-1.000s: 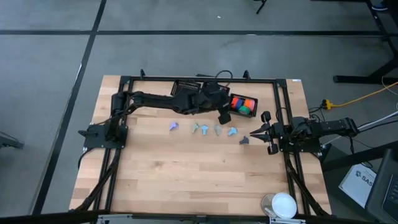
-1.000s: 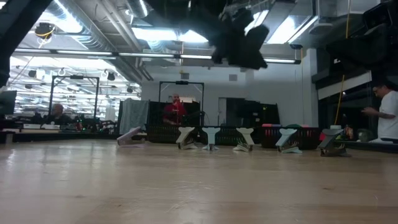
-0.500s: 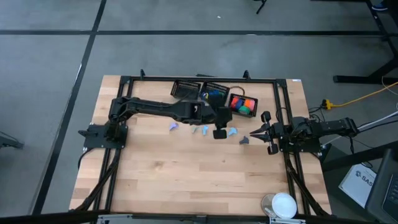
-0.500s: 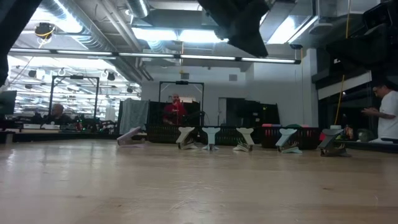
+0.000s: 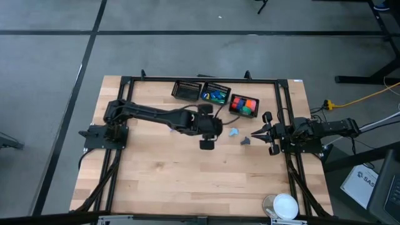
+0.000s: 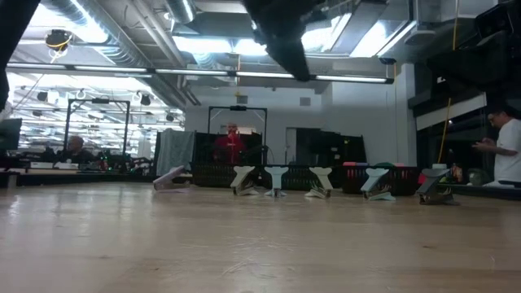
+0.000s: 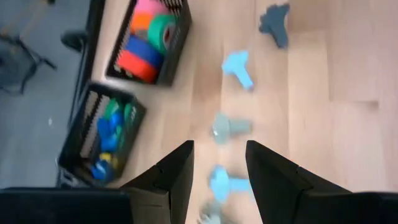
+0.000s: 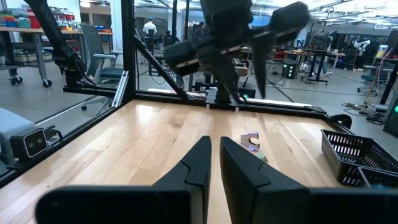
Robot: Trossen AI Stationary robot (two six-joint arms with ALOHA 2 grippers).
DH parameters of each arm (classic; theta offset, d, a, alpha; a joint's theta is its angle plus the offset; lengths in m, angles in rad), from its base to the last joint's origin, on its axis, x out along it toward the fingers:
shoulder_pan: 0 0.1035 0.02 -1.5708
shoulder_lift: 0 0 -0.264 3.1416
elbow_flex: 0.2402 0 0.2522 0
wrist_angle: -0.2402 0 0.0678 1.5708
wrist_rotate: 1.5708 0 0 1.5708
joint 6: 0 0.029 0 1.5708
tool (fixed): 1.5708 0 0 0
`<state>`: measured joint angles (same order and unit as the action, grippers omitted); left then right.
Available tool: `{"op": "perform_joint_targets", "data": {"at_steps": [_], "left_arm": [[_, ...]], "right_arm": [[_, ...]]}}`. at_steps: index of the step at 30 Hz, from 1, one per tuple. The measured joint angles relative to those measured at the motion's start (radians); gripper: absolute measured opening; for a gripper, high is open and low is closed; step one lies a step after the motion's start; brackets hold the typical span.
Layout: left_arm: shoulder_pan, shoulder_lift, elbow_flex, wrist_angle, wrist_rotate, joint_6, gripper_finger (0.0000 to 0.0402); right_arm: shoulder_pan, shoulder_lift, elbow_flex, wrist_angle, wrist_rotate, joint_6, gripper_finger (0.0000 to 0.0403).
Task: Pick and place Stapler, Stapler remover, tape
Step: Put the purple stapler remover into the left black bin
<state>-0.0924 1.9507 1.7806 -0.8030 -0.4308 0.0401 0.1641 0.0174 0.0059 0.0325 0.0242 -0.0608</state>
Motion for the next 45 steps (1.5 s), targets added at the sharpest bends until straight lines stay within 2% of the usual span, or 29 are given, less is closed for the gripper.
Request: {"op": "perform_joint_targets", "data": {"at_steps": [4, 7, 16, 23, 29, 39, 45], "left_arm": [[-0.017, -0.014, -0.043, -0.095, -0.069, -0.085, 0.0143], [-0.019, -0.044, -0.116, -0.098, -0.112, -0.154, 0.0143], [-0.02, -0.162, -0.378, -0.085, -0.092, -0.365, 0.0143], [-0.01, -0.331, -0.56, -0.08, -0.109, -0.626, 0.0143], [-0.003, -0.457, -0.709, -0.065, -0.071, -0.849, 0.0143], [0.0, -0.478, -0.939, 0.186, 0.007, -0.857, 0.0144], [0.034, -0.478, -1.003, 0.221, 0.029, -0.857, 0.0146]], "right_arm": [[0.0, 0.0, 0.0, 0.0, 0.0, 0.0, 0.0039], [0.0, 0.0, 0.0, 0.0, 0.0, 0.0, 0.0039], [0.0, 0.0, 0.0, 0.0, 0.0, 0.0, 0.0039], [0.0, 0.0, 0.0, 0.0, 0.0, 0.0, 0.0039], [0.0, 0.0, 0.0, 0.0, 0.0, 0.0, 0.0039], [0.0, 0.0, 0.0, 0.0, 0.0, 0.0, 0.0039], [0.0, 0.0, 0.0, 0.0, 0.0, 0.0, 0.0039]]}}
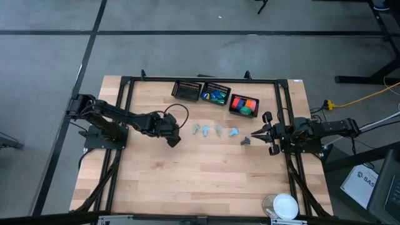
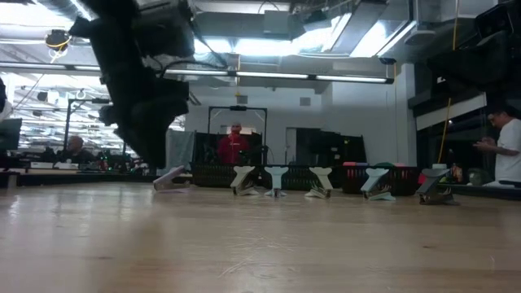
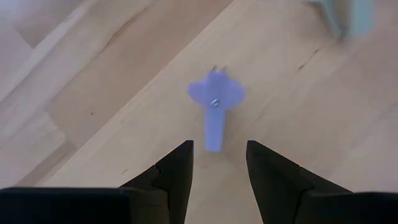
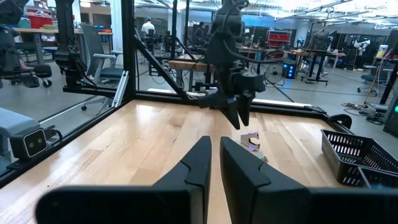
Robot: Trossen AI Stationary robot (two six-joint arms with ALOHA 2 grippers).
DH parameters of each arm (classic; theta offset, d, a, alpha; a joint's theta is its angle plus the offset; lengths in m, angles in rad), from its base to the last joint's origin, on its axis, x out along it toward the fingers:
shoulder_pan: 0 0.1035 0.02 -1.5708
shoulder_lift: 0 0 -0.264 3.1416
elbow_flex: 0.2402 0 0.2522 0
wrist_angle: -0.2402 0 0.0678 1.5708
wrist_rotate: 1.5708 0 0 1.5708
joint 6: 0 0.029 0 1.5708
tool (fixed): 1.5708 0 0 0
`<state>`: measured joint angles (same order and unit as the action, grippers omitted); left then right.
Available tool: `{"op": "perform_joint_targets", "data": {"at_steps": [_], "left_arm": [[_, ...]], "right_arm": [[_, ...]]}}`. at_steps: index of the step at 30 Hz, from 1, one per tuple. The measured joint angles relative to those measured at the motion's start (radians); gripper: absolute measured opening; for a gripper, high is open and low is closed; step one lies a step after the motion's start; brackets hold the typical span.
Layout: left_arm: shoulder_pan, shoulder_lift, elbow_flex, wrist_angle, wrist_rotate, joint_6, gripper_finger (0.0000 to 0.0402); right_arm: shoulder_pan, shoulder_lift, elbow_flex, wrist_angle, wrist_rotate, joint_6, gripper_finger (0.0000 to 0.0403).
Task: Pick and place Stapler, Stapler remover, tape
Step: Put the purple stapler remover into the left black bin
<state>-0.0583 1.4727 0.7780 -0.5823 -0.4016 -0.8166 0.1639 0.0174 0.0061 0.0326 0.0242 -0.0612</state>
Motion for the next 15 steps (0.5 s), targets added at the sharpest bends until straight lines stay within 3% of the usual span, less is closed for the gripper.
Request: {"op": "perform_joint_targets", "data": {"at_steps": [6, 15], "left_arm": [[0.033, 0.0, -0.038, 0.095, 0.03, 0.066, 0.0173], [0.095, 0.019, -0.039, 0.104, 0.082, 0.143, 0.021]], "right_arm": [[0.0, 0.0, 0.0, 0.0, 0.0, 0.0, 0.0039], [0.0, 0.0, 0.0, 0.0, 0.0, 0.0, 0.0039]]}}
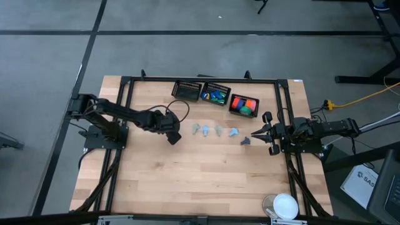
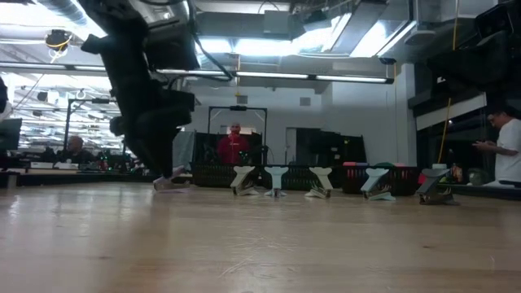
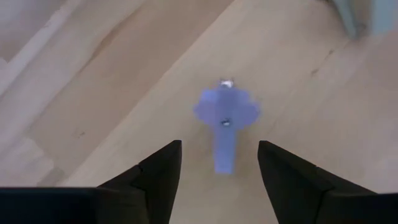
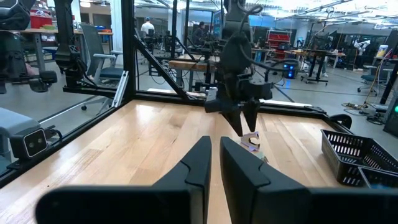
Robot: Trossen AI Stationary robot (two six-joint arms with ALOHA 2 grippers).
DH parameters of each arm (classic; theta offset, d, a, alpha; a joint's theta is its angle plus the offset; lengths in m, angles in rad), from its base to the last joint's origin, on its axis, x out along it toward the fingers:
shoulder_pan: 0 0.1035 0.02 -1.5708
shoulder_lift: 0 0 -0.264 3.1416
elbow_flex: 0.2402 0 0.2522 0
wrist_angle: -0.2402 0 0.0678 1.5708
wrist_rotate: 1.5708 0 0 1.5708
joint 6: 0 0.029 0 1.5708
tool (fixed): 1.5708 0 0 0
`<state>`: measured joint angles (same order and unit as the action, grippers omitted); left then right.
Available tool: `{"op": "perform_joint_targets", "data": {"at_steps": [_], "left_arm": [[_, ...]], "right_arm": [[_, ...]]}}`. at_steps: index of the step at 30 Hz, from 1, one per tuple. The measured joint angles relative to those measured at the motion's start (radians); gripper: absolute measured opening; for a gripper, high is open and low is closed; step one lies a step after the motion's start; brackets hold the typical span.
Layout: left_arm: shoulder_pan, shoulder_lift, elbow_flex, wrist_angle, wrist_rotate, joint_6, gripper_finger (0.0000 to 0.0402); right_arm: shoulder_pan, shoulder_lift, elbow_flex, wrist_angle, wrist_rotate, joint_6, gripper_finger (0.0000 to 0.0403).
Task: Pick and place Stapler, Stapler remover, tape
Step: Put the purple stapler remover into the left black bin
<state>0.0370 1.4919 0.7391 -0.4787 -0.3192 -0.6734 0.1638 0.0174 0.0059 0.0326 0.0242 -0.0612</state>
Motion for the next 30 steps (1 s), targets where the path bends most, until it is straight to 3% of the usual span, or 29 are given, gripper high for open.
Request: {"op": "perform_joint_targets", "data": {"at_steps": [14, 27, 30], "left_arm": [[0.053, 0.083, 0.0, 0.017, 0.007, 0.08, 0.0197], [0.05, 0.083, 0.0, 0.074, 0.021, 0.11, 0.0049], [0.05, 0.083, 0.0, 0.079, 0.022, 0.094, 0.0034]], "right_arm": [[0.0, 0.0, 0.0, 0.0, 0.0, 0.0, 0.0039], [0.0, 0.0, 0.0, 0.0, 0.0, 0.0, 0.0039], [0.0, 0.0, 0.0, 0.0, 0.0, 0.0, 0.0039]]}}
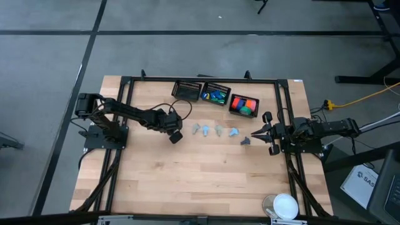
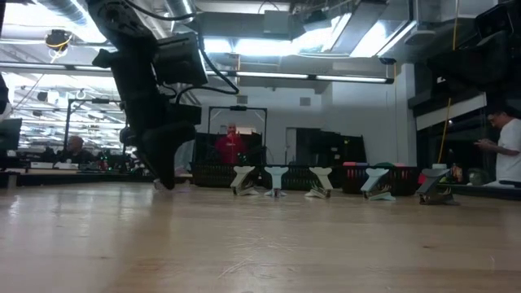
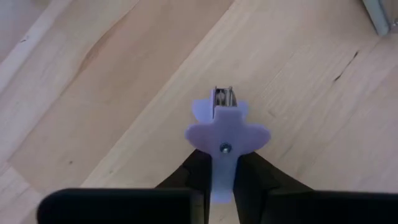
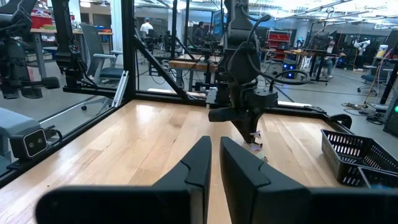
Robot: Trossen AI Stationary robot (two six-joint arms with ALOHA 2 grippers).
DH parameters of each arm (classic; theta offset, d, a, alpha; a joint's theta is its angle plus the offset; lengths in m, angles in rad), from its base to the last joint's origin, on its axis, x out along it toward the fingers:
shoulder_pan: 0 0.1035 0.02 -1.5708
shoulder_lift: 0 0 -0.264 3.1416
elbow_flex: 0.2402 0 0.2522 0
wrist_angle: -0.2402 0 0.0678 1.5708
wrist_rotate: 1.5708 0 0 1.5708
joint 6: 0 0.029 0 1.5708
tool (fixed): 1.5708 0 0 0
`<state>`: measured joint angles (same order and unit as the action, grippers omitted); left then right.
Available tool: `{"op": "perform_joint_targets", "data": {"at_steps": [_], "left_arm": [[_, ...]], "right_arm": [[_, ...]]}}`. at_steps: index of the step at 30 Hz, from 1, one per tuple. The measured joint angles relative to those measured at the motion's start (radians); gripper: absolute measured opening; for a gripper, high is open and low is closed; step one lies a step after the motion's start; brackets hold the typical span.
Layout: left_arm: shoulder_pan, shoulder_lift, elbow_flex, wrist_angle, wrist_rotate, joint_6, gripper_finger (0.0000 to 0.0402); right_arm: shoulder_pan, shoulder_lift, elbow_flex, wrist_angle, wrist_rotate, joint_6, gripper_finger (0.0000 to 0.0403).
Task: Pick and place Stapler, Stapler remover, tape
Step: Put the purple stapler remover into the left black bin
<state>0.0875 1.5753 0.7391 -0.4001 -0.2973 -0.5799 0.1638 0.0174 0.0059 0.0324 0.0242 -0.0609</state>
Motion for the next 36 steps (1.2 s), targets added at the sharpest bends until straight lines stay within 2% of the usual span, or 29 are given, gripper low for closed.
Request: {"op": "perform_joint_targets", "data": {"at_steps": [11, 17, 36], "left_arm": [[0.002, 0.0, 0.0, 0.048, 0.005, -0.026, 0.0044], [0.002, 0.0, 0.011, 0.117, 0.006, -0.027, 0.0035], [0.028, -0.001, 0.301, 0.121, -0.025, 0.214, 0.0041]], "right_arm": [[0.0, 0.0, 0.0, 0.0, 0.0, 0.0, 0.0039], [0.0, 0.0, 0.0, 0.0, 0.0, 0.0, 0.0039], [0.0, 0.0, 0.0, 0.0, 0.0, 0.0, 0.0039]]}}
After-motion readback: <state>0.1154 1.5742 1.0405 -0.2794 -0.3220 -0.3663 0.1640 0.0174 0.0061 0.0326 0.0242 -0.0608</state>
